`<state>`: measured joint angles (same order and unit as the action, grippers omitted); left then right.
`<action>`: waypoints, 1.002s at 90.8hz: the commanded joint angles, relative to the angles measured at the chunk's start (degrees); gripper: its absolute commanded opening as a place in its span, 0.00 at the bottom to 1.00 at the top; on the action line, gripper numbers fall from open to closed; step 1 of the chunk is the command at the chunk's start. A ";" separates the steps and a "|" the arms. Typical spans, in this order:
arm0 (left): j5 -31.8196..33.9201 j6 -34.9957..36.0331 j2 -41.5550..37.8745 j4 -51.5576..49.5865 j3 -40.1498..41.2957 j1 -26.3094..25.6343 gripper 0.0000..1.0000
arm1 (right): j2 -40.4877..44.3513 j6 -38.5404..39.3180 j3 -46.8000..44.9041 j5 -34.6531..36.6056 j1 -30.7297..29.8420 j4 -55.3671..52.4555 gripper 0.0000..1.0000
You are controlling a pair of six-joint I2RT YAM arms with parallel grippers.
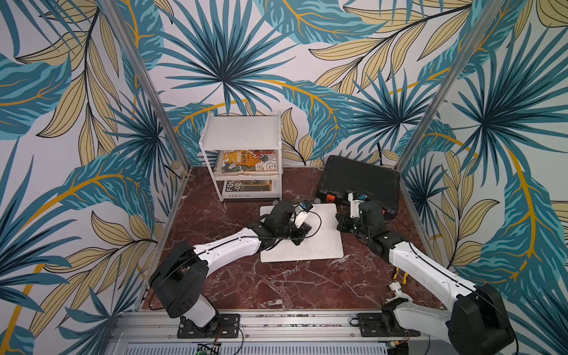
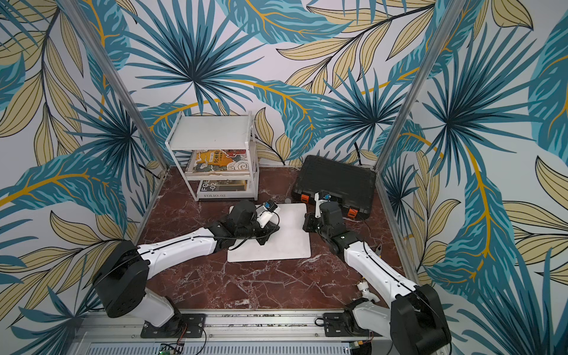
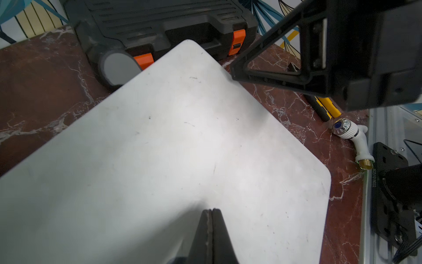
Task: Close the laptop lid and set it aside
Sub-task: Close the lid of the laptop.
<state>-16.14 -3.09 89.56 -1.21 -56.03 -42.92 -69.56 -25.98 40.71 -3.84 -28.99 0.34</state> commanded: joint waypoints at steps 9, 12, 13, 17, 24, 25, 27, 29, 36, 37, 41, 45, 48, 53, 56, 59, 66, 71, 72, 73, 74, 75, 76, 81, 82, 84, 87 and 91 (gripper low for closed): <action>-0.05 -1.24 1.13 4.10 1.85 -0.07 0.00 | -2.32 -0.45 -2.57 -4.68 0.16 6.46 0.00; 0.12 -1.46 1.22 4.46 2.19 -0.11 0.00 | -2.67 -0.47 -2.84 -4.89 0.17 6.84 0.00; 0.13 -1.51 1.27 4.64 2.35 -0.13 0.00 | -2.72 -0.52 -2.92 -4.96 0.12 6.90 0.00; 0.14 -1.71 1.23 5.26 2.96 -0.10 0.00 | -3.19 -0.36 -3.14 -5.09 0.16 6.93 0.00; 0.36 -2.00 1.28 5.98 3.92 -0.12 0.00 | -3.77 -0.31 -3.79 -5.08 0.14 7.52 0.00; 0.38 -2.04 1.30 6.15 4.05 -0.14 0.00 | -3.85 -0.31 -3.92 -5.06 0.11 7.68 0.00; 0.38 -2.08 1.40 6.34 4.32 -0.10 0.00 | -3.96 -0.33 -4.24 -4.94 0.15 8.08 0.00; 0.53 -2.09 1.43 6.49 4.52 -0.14 0.00 | -4.10 -0.37 -4.46 -4.88 0.14 8.40 0.00; 0.76 -2.18 1.70 6.69 5.06 -0.12 0.00 | -4.36 -0.54 -5.28 -4.86 0.16 9.17 0.00; 0.85 -2.27 1.73 6.76 5.10 -0.14 0.00 | -4.32 -0.60 -5.46 -4.86 0.16 9.21 0.00; 0.93 -2.49 1.91 7.18 5.49 -0.15 0.00 | -4.16 -0.84 -6.11 -5.06 0.12 9.98 0.00; 0.78 -2.53 2.06 7.41 5.70 -0.15 0.00 | -3.70 -0.89 -6.87 -5.31 0.14 10.62 0.00; 0.86 -2.69 2.17 7.59 5.82 -0.10 0.00 | -3.36 -1.11 -7.20 -5.38 0.16 10.72 0.00; 0.81 -2.77 2.27 7.86 6.13 -0.08 0.00 | -2.50 -1.16 -7.92 -5.45 0.16 10.82 0.00; 0.88 -2.85 2.34 8.03 6.31 -0.14 0.00 | -1.84 -1.11 -8.33 -5.69 0.15 11.04 0.00; 0.83 -2.86 2.39 8.32 6.55 -0.11 0.00 | -1.26 -1.03 -8.88 -5.88 0.16 11.43 0.00; 0.94 -3.18 2.63 9.03 7.16 -0.15 0.00 | 0.10 -0.56 -10.54 -5.54 0.12 12.13 0.00; 0.94 -3.36 2.78 9.46 7.52 -0.07 0.00 | 0.93 -0.14 -11.19 -4.92 0.16 12.08 0.00; 0.89 -3.43 2.80 9.56 7.56 -0.11 0.00 | 1.10 -0.05 -11.32 -4.89 0.12 12.02 0.00; 0.83 -3.46 2.81 9.60 7.63 -0.13 0.00 | 1.27 0.05 -11.42 -4.79 0.14 12.00 0.00; 0.79 -3.44 2.81 9.63 7.70 -0.10 0.00 | 1.45 0.09 -11.48 -4.65 0.15 11.85 0.00; 0.78 -3.51 2.81 9.64 7.74 -0.12 0.00 | 1.62 0.16 -11.55 -4.58 0.16 11.69 0.00; 0.77 -3.51 2.77 9.64 7.76 -0.09 0.00 | 1.75 0.28 -11.58 -4.46 0.16 11.48 0.00; 0.80 -3.61 2.29 9.24 7.78 -0.14 0.00 | 2.79 0.59 -11.43 -3.72 0.11 10.04 0.00; 0.82 -3.60 2.07 9.05 7.78 -0.14 0.00 | 3.08 0.67 -11.35 -3.59 0.14 9.60 0.00; 0.91 -3.52 1.62 8.78 7.76 -0.15 0.00 | 3.57 0.89 -11.15 -3.27 0.16 8.76 0.01; 1.14 -3.30 0.58 8.30 7.78 -0.13 0.00 | 4.23 1.22 -10.44 -2.82 0.16 6.90 0.03; 1.40 -2.94 -1.10 7.37 7.79 -0.10 0.02 | 5.07 1.89 -9.10 -2.01 0.12 3.37 0.07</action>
<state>-15.42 -6.04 91.35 6.57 -48.66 -42.94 -66.92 -26.00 30.17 -8.14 -28.91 9.98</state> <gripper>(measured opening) 0.057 0.054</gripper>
